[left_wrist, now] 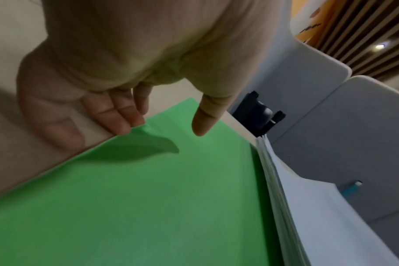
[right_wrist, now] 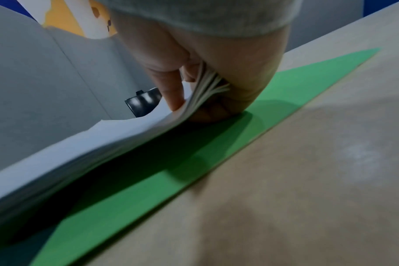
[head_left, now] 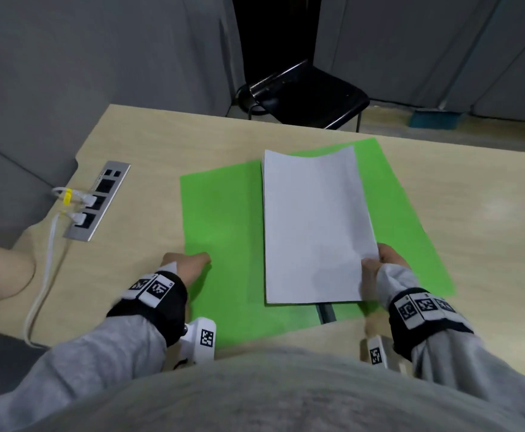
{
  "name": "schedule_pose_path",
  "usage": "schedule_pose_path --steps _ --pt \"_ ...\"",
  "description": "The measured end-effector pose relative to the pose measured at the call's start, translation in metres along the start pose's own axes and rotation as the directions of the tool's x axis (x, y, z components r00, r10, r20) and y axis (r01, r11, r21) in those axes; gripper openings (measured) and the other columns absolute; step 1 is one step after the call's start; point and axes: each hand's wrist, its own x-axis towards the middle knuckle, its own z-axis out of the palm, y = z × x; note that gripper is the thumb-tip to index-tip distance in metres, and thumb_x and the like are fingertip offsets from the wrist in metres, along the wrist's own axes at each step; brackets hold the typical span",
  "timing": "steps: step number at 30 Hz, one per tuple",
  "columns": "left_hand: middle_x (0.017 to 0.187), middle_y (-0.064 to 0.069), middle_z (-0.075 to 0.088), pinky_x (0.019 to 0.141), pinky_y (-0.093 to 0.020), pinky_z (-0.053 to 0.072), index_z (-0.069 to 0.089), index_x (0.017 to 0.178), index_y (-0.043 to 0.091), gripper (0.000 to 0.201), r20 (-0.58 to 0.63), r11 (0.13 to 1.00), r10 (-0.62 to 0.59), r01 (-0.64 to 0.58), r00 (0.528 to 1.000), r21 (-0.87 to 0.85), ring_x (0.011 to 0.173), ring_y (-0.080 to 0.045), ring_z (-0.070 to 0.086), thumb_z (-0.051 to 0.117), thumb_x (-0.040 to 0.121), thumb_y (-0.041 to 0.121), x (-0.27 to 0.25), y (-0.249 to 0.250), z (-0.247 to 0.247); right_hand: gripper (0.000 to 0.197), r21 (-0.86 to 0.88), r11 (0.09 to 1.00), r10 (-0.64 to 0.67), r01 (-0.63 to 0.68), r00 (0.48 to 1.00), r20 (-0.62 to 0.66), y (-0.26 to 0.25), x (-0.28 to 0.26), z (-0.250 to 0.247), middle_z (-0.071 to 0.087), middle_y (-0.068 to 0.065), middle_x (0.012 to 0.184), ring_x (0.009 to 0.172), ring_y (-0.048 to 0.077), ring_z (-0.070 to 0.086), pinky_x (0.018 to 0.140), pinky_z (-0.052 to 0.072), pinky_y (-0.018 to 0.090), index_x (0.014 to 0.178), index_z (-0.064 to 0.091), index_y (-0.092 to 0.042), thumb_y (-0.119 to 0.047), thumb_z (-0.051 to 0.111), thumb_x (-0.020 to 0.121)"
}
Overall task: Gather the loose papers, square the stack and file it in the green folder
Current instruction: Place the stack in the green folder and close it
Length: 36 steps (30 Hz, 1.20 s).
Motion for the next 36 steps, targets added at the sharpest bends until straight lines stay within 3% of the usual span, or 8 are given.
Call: schedule_pose_path --steps 5,9,13,16,19,22,27,36 --pt "0.119 -0.022 0.061 0.093 -0.047 0.05 0.047 0.128 -0.002 0.103 -0.005 0.994 -0.02 0.019 1.0 -0.111 0.097 -0.037 0.06 0.069 0.044 0.053 0.013 0.0 0.006 0.018 0.005 1.0 0.005 -0.005 1.0 0.023 0.002 0.005 -0.009 0.062 0.019 0.106 0.089 0.031 0.059 0.078 0.047 0.035 0.104 0.054 -0.015 -0.007 0.044 0.092" --pt "0.101 -0.02 0.058 0.094 -0.043 0.049 0.053 0.117 -0.001 0.062 0.027 0.997 -0.021 0.023 0.999 -0.075 0.091 -0.034 0.058 0.065 0.073 0.041 0.003 0.011 0.0 0.024 0.064 0.998 0.022 -0.026 0.998 0.056 0.007 0.005 -0.008 0.061 0.017 0.114 0.1 0.034 0.059 0.094 0.047 0.047 0.104 0.056 -0.023 -0.006 0.045 0.09" --pt "0.112 -0.025 0.06 0.095 -0.048 0.049 0.051 0.122 -0.001 0.07 0.045 0.996 -0.012 0.016 0.999 -0.088 0.097 -0.037 0.061 0.06 0.068 0.043 0.008 0.01 0.001 0.024 0.121 0.991 0.045 -0.055 0.996 0.077 0.009 0.007 -0.006 0.057 0.019 0.119 0.096 0.03 0.056 0.078 0.045 0.028 0.108 0.053 -0.017 -0.003 0.042 0.092" --pt "0.108 -0.021 0.061 0.096 -0.05 0.047 0.054 0.106 0.003 0.066 0.048 0.989 -0.051 0.057 0.998 -0.14 0.093 -0.035 0.059 0.063 0.058 0.048 0.012 0.004 0.003 0.026 0.135 0.988 0.068 -0.075 0.996 0.057 0.006 0.006 -0.004 0.052 0.023 0.126 0.099 0.034 0.056 0.074 0.044 0.024 0.114 0.052 -0.012 -0.001 0.041 0.092" --pt "0.093 -0.015 0.061 0.094 -0.052 0.046 0.059 0.093 0.006 0.054 0.066 0.975 -0.047 0.06 0.997 -0.213 0.086 -0.032 0.058 0.064 0.054 0.044 0.015 0.004 0.009 0.026 0.168 0.983 0.069 -0.081 0.995 0.077 0.0 -0.001 -0.006 0.047 0.024 0.132 0.074 0.018 0.049 0.05 0.042 0.014 0.117 0.05 -0.008 -0.002 0.039 0.094" --pt "0.096 -0.018 0.059 0.091 -0.043 0.049 0.057 0.11 -0.001 0.057 0.04 0.992 -0.03 0.035 0.999 -0.119 0.085 -0.032 0.058 0.063 0.068 0.039 0.005 0.011 0.006 0.031 0.162 0.983 0.062 -0.08 0.992 0.112 -0.005 -0.011 -0.008 0.038 0.027 0.138 0.076 0.016 0.042 0.035 0.041 0.006 0.126 0.043 -0.001 -0.003 0.036 0.095" --pt "0.111 -0.023 0.056 0.096 -0.04 0.046 0.05 0.121 -0.002 0.051 0.031 0.999 0.007 -0.006 0.999 -0.054 0.098 -0.035 0.057 0.055 0.084 0.032 0.011 0.013 -0.001 0.032 -0.105 0.994 0.004 -0.01 0.998 -0.057 0.007 0.018 -0.003 0.058 0.02 0.123 0.088 0.019 0.052 0.082 0.048 0.028 0.123 0.052 -0.009 -0.011 0.052 0.091" --pt "0.144 -0.024 0.04 0.095 -0.043 0.041 0.027 0.141 0.002 0.073 -0.103 0.985 0.169 -0.166 0.98 0.041 0.124 -0.041 0.046 0.058 0.082 0.031 0.022 0.039 -0.021 0.04 -0.214 0.977 0.036 -0.015 0.995 0.095 0.015 0.014 0.034 0.056 0.017 0.129 0.117 0.031 0.054 0.092 0.044 0.031 0.129 0.048 -0.009 -0.009 0.055 0.089"
